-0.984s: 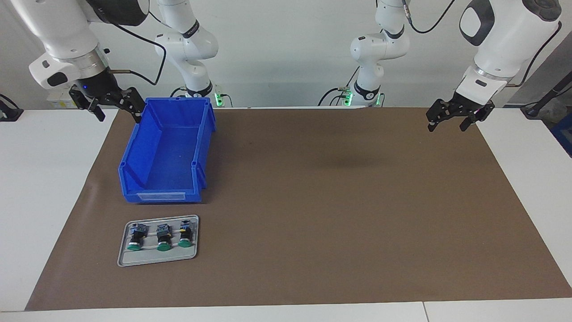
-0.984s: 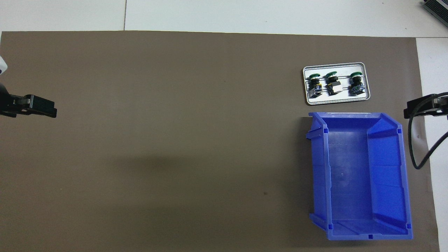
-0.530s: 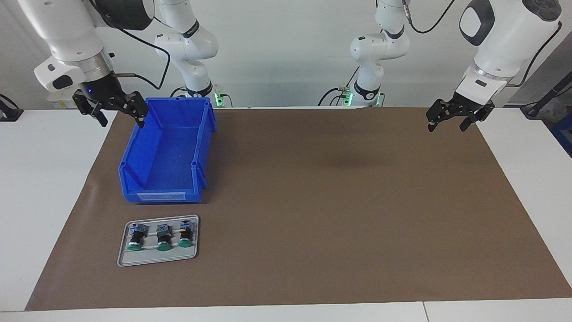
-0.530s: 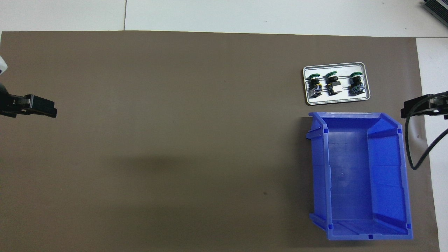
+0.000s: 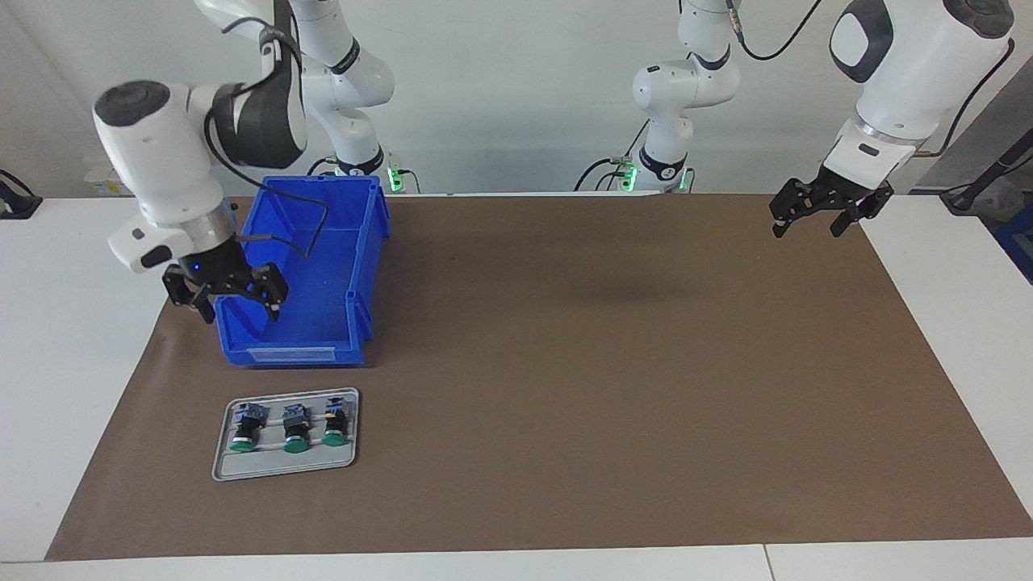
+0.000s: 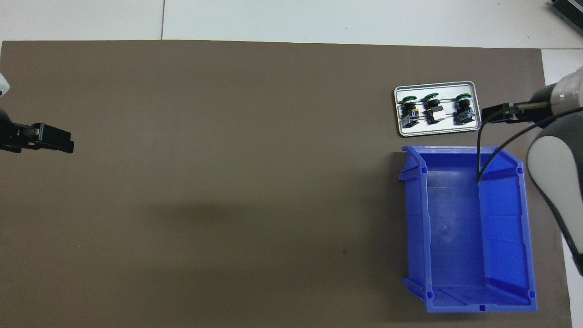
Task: Place and press button with both arms
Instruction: 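Reach the right gripper into the metal tray and grasp a button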
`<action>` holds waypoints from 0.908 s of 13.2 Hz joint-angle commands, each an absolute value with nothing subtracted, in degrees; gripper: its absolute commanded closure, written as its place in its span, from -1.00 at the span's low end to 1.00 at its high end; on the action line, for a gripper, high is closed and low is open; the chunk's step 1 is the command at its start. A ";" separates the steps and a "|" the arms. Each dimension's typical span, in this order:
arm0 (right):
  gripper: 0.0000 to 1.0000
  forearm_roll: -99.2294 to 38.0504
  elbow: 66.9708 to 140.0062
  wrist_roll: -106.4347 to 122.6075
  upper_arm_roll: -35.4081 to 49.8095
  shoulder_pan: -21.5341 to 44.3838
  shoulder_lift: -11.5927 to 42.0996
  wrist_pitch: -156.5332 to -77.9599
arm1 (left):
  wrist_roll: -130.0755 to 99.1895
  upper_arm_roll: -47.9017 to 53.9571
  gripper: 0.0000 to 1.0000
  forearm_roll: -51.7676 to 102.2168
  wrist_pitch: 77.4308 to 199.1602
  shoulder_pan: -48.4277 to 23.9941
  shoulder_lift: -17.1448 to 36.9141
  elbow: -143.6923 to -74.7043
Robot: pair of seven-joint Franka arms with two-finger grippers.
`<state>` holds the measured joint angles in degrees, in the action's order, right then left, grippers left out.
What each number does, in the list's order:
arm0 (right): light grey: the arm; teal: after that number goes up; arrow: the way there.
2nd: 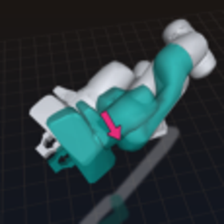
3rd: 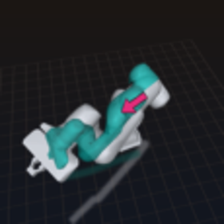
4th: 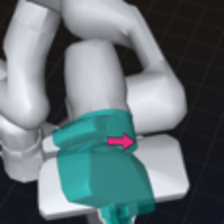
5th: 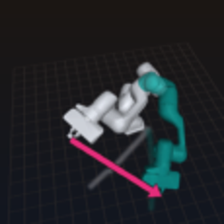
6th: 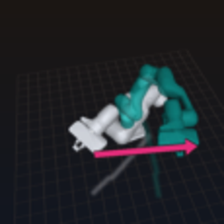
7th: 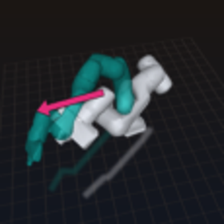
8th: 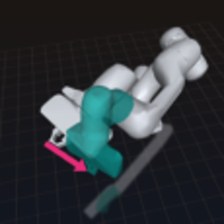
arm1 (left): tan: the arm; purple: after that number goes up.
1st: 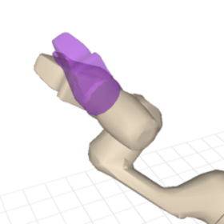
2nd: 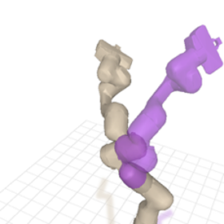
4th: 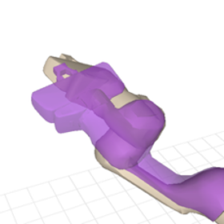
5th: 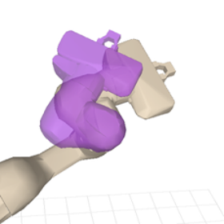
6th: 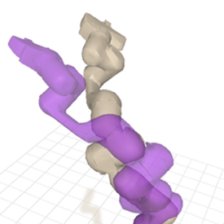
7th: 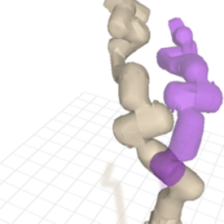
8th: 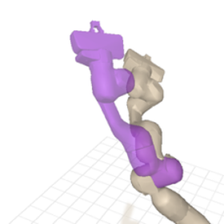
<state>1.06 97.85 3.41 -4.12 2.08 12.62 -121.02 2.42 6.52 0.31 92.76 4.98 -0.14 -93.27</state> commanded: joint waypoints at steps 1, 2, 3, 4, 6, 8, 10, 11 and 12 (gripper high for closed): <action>-0.98 -1.14 96.59 9.29 -3.52 1.49 19.41 -127.86 | 2.99 6.59 -1.00 -0.62 93.16 5.27 -1.85 -95.19; -0.96 -1.23 96.77 10.27 -3.52 1.23 20.55 -129.71 | 2.90 6.59 -1.00 -0.62 93.16 5.27 -1.85 -95.19; -0.92 -1.23 96.85 10.46 -3.52 0.97 21.78 -130.94 | 2.90 6.59 -1.00 -0.62 93.16 5.27 -1.85 -95.19; -0.90 -1.23 97.20 10.72 -3.52 1.14 22.75 -132.78 | 2.90 6.59 -1.00 -0.62 93.16 5.27 -1.85 -95.19; -0.80 -1.32 97.21 11.86 -3.34 0.45 24.42 -134.03 | 2.90 6.59 -1.00 -0.62 93.16 5.27 -1.85 -95.19; -0.80 -4.54 97.21 13.00 -3.34 0.53 26.71 -136.92 | 2.90 6.59 -1.00 -0.62 93.16 5.27 -1.85 -95.19; -0.78 -7.11 96.77 17.38 -3.34 0.62 28.99 -139.03 | 2.90 6.68 -1.00 -0.62 93.16 5.27 -1.85 -95.19; -0.77 -7.99 96.68 18.88 -3.34 0.44 29.70 -140.26 | 2.99 6.59 -1.00 -0.62 93.16 5.27 -1.85 -95.19; -0.74 -8.87 96.68 19.24 -3.34 0.61 30.14 -140.53 | 2.99 6.59 -1.00 -0.62 93.16 5.27 -1.85 -95.19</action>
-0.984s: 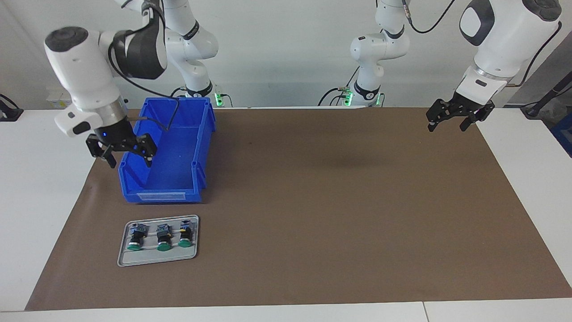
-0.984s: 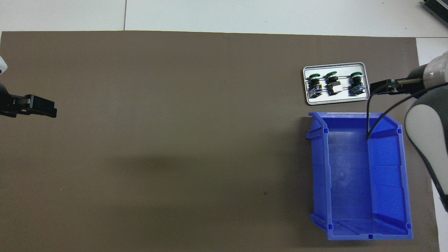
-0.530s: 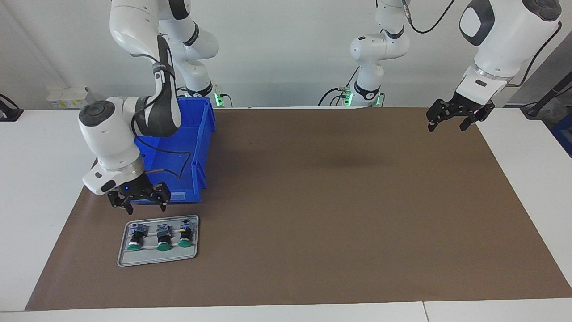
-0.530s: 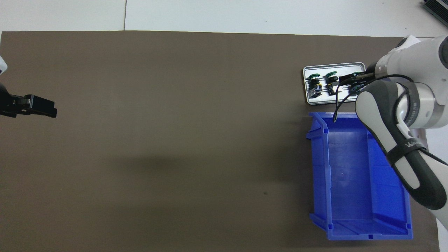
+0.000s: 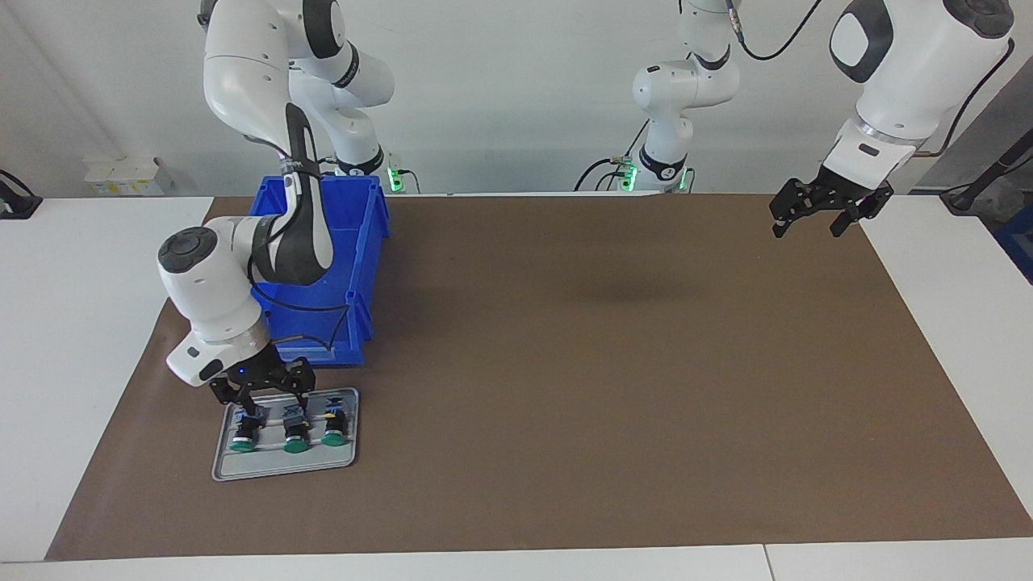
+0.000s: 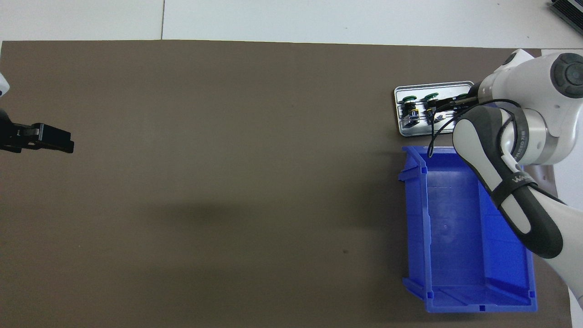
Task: Place and press button with both arms
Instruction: 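Reach the right gripper into the metal tray and grasp a button, then carry the button with the right gripper to mid-table and release it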
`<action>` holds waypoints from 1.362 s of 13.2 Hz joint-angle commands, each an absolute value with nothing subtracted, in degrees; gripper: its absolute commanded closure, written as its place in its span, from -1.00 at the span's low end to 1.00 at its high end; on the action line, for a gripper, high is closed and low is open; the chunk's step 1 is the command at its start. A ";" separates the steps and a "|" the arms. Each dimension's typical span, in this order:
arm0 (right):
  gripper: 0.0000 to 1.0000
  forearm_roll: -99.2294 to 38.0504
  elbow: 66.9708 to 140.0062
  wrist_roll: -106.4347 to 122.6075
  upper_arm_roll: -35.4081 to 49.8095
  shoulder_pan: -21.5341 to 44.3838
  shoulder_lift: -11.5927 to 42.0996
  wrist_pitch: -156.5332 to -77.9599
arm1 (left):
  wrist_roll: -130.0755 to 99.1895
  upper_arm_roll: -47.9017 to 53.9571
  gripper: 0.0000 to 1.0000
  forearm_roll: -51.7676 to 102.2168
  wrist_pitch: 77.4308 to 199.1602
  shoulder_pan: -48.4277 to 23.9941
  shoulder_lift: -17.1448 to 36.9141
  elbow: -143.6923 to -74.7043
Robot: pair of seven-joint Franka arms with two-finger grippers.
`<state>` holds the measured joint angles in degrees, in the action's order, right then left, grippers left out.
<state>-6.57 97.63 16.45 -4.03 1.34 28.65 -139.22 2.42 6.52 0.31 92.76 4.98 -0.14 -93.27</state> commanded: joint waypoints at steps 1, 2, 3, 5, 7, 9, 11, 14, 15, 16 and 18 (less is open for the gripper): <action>-0.68 -9.14 96.68 19.42 -3.34 0.88 30.76 -141.58 | 2.90 6.59 -1.00 -0.62 93.16 5.27 -1.85 -95.19; -0.55 -9.14 96.77 19.51 -3.34 0.88 31.28 -142.03 | 2.90 6.59 -1.00 -0.62 93.16 5.27 -1.85 -95.19; -0.43 -9.23 96.85 19.60 -3.34 1.23 31.55 -142.38 | 2.90 6.59 -1.00 -0.62 93.16 5.27 -1.85 -95.19; -0.11 -9.23 97.21 19.69 -3.34 1.32 32.34 -143.26 | 2.99 6.59 -1.00 -0.62 93.16 5.27 -1.85 -95.19; 0.55 -9.14 97.21 21.08 -3.34 1.14 32.70 -143.44 | 2.90 6.59 -1.00 -0.62 93.16 5.27 -1.85 -95.19; 1.00 -9.14 96.77 21.36 -3.43 0.79 32.61 -143.09 | 2.99 6.68 -1.00 -0.62 93.16 5.27 -1.85 -95.19; 1.00 -9.05 93.89 19.79 -3.69 0.79 31.91 -139.42 | 2.90 6.59 -1.00 -0.62 93.16 5.27 -1.85 -95.19; 1.00 -4.86 85.54 6.20 -4.66 1.32 29.10 -124.41 | 2.90 6.68 -1.00 -0.62 93.16 5.27 -1.85 -95.19; 1.00 -1.35 83.26 2.59 -4.57 1.75 27.79 -121.06 | 2.99 6.59 -1.00 -0.62 93.16 5.27 -1.85 -95.19; 1.00 2.07 80.97 -1.54 -3.70 2.11 26.73 -116.94 | 2.99 6.68 -1.00 -0.62 93.16 5.27 -1.85 -95.19; 1.00 7.44 77.53 -16.87 -4.47 9.71 26.10 -109.02 | 2.90 6.68 -1.00 -0.62 93.16 5.27 -1.85 -95.19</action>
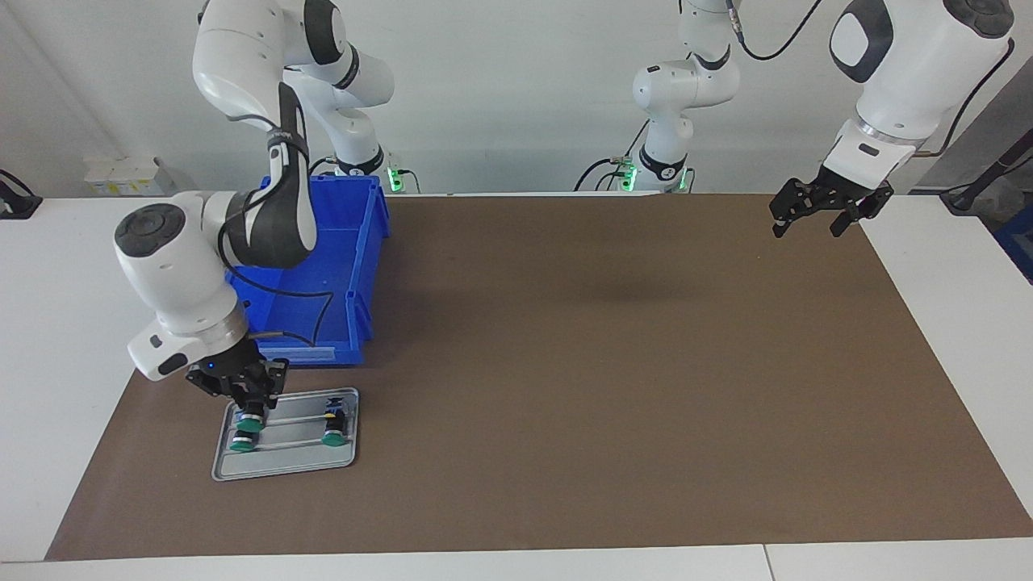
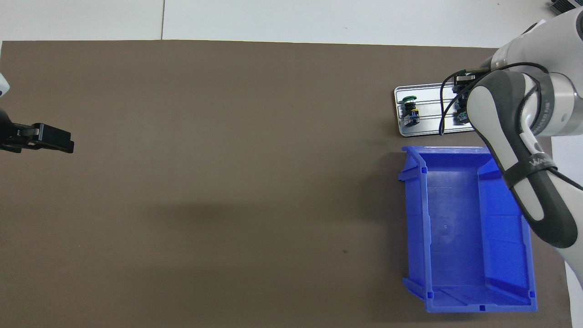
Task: Place and press button with both arms
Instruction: 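Carry the button with the right gripper to mid-table and release it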
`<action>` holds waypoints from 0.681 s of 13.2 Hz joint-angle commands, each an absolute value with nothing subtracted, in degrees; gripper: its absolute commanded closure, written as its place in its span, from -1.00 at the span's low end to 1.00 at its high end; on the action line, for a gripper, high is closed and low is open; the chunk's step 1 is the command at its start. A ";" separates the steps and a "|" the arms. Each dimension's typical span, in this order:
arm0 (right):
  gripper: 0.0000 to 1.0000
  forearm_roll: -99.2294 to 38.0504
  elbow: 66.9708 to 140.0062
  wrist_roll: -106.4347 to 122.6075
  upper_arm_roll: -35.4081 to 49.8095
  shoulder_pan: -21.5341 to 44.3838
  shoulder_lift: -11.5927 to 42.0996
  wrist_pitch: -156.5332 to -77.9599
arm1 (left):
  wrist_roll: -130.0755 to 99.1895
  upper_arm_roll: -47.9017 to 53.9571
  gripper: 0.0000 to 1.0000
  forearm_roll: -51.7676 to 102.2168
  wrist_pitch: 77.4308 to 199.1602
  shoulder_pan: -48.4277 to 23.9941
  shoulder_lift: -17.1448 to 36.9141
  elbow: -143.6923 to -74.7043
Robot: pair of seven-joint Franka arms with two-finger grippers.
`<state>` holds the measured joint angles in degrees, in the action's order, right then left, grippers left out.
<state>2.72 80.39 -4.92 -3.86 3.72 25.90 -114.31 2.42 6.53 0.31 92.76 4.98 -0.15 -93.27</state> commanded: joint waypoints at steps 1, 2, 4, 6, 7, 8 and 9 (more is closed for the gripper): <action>1.00 10.08 76.30 -27.23 -4.31 13.24 26.10 -106.90 | 2.90 6.59 -1.00 -0.62 93.16 5.27 -1.85 -95.19; 1.00 10.46 76.12 -38.30 -3.87 15.97 26.10 -106.79 | 2.99 6.59 -1.00 -0.62 93.16 5.27 -1.85 -95.19; 1.00 9.67 76.20 -58.96 -3.26 20.02 25.84 -107.84 | 2.99 6.59 -1.00 -0.62 93.16 5.27 -1.85 -95.19; 1.00 6.61 76.38 -77.16 -1.32 23.36 25.93 -108.72 | 2.90 6.68 -1.00 -0.62 93.16 5.27 -1.85 -95.19; 1.00 5.46 76.64 -86.83 -1.23 25.73 26.28 -109.16 | 2.99 6.68 -1.00 -0.62 93.16 5.27 -1.85 -95.19; 1.00 5.28 76.90 -94.75 -1.23 28.88 26.80 -109.77 | 2.99 6.68 -1.00 -0.62 93.16 5.27 -1.85 -95.19; 1.00 5.01 77.34 -102.58 -1.23 30.83 27.07 -110.82 | 2.99 6.59 -1.00 -0.62 93.25 5.27 -1.85 -95.19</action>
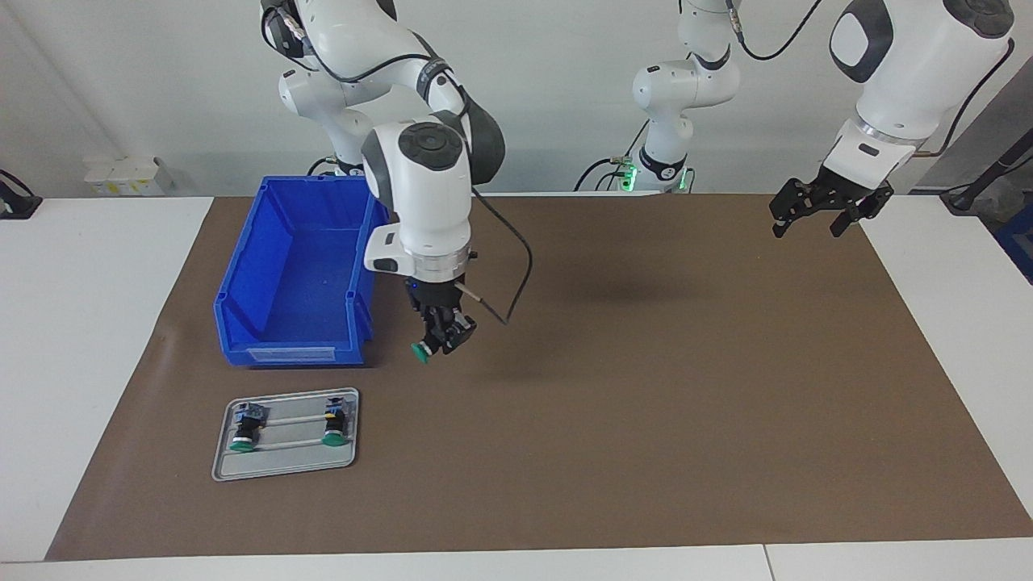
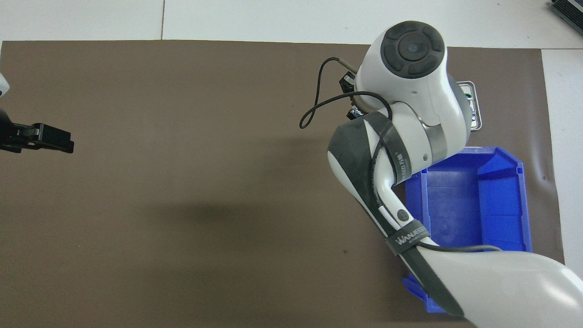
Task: Place and press button with both arms
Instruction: 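Carry the button with the right gripper to mid-table and release it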
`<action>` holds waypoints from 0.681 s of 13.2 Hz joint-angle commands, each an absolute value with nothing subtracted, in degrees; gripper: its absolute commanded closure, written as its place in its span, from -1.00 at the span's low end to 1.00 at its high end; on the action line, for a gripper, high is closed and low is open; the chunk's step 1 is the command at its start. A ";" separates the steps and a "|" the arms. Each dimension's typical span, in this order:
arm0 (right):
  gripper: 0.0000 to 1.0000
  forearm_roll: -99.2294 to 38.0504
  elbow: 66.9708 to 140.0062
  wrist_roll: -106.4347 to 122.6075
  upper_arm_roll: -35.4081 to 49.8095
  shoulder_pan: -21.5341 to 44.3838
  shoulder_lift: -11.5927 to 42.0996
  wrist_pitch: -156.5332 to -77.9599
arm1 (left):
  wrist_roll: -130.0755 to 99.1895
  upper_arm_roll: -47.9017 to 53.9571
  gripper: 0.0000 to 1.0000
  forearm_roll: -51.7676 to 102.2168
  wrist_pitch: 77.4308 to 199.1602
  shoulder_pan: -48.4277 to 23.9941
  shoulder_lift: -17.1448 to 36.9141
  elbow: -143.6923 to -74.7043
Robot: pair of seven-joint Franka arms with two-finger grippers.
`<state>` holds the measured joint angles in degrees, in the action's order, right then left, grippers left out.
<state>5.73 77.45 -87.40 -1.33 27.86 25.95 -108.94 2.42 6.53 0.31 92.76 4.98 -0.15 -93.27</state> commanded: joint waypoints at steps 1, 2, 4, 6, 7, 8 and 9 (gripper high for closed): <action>1.00 3.44 77.34 -109.70 -1.23 32.76 27.85 -111.53 | 2.90 6.59 -1.00 -0.62 93.16 5.27 -1.85 -95.19; 1.00 3.25 77.17 -115.00 -1.23 35.05 30.04 -111.45 | 2.90 6.59 -1.00 -0.62 93.16 5.27 -1.85 -95.19; 1.00 3.96 76.82 -123.01 -1.32 40.41 35.22 -115.02 | 2.90 6.68 -1.00 -0.62 93.16 5.27 -1.85 -95.19; 1.00 4.04 77.78 -128.04 -1.32 42.71 36.65 -120.92 | 2.90 6.68 -1.00 -0.62 93.16 5.27 -1.85 -95.19; 1.00 3.96 78.83 -128.58 -1.23 43.41 36.74 -121.89 | 2.90 6.59 -1.00 -0.62 93.16 5.27 -1.85 -95.19; 1.00 4.04 80.75 -128.58 -1.23 43.77 36.56 -122.95 | 2.90 6.68 -1.00 -0.62 93.16 5.27 -1.85 -95.19; 1.00 4.04 83.29 -128.58 -1.32 44.38 36.21 -125.31 | 2.90 6.68 -1.00 -0.62 93.16 5.27 -1.85 -95.19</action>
